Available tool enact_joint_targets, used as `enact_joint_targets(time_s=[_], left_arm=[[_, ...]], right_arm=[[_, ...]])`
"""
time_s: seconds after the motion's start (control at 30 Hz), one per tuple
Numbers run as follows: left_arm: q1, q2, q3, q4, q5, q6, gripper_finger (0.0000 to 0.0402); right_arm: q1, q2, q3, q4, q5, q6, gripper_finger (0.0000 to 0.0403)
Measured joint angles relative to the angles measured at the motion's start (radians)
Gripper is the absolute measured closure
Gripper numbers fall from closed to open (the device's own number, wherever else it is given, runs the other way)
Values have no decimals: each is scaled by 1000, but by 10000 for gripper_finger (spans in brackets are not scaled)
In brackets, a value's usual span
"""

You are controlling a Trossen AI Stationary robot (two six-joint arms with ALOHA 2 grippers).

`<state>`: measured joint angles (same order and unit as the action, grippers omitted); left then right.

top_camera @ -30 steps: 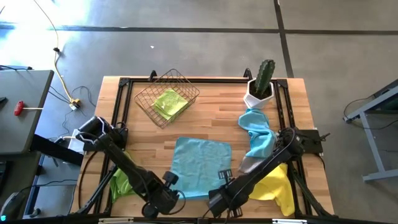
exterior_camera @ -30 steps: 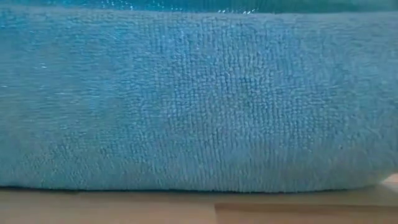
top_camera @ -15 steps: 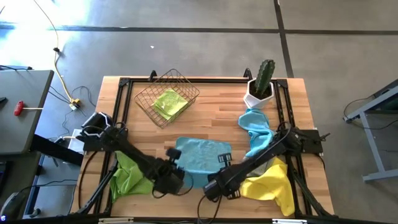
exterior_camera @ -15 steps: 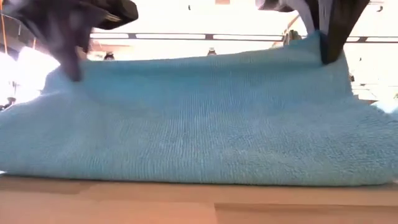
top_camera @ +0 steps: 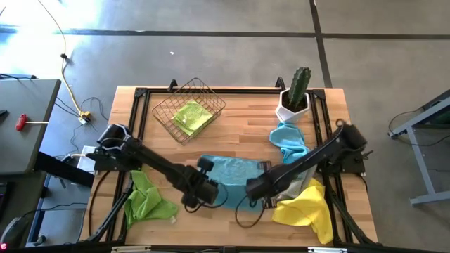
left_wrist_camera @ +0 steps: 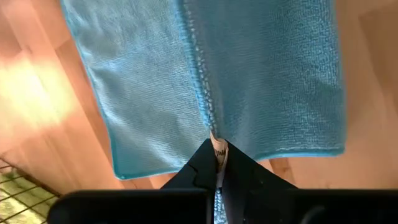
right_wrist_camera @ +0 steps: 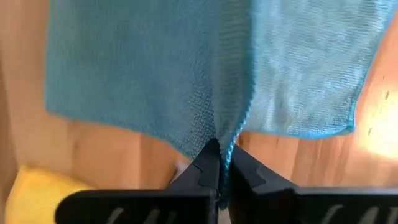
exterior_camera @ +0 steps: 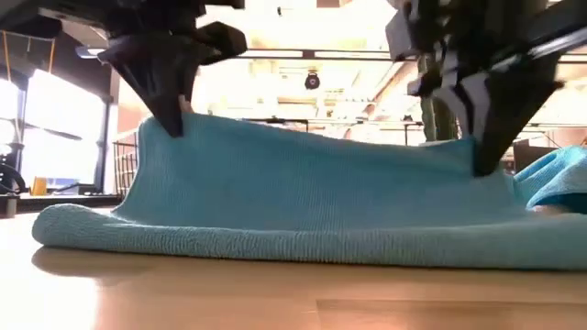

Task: Fold microfiber towels
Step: Fold the bottom light blue microfiber towel

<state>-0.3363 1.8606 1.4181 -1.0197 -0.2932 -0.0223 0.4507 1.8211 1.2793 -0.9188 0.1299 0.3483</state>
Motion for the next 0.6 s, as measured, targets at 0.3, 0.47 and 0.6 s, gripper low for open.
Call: enact_joint_targets(time_s=[0.3, 0.47, 0.6], left_arm=[[92, 80, 0, 3, 27, 25, 401], [137, 93, 0, 0, 5, 26, 401], [170, 92, 0, -8, -6, 19, 401]], right_arm=[[-82, -98, -238, 246, -37, 8, 403], [-113, -98, -262, 246, -23, -32, 403], [-136, -98, -254, 251, -23, -73, 403]])
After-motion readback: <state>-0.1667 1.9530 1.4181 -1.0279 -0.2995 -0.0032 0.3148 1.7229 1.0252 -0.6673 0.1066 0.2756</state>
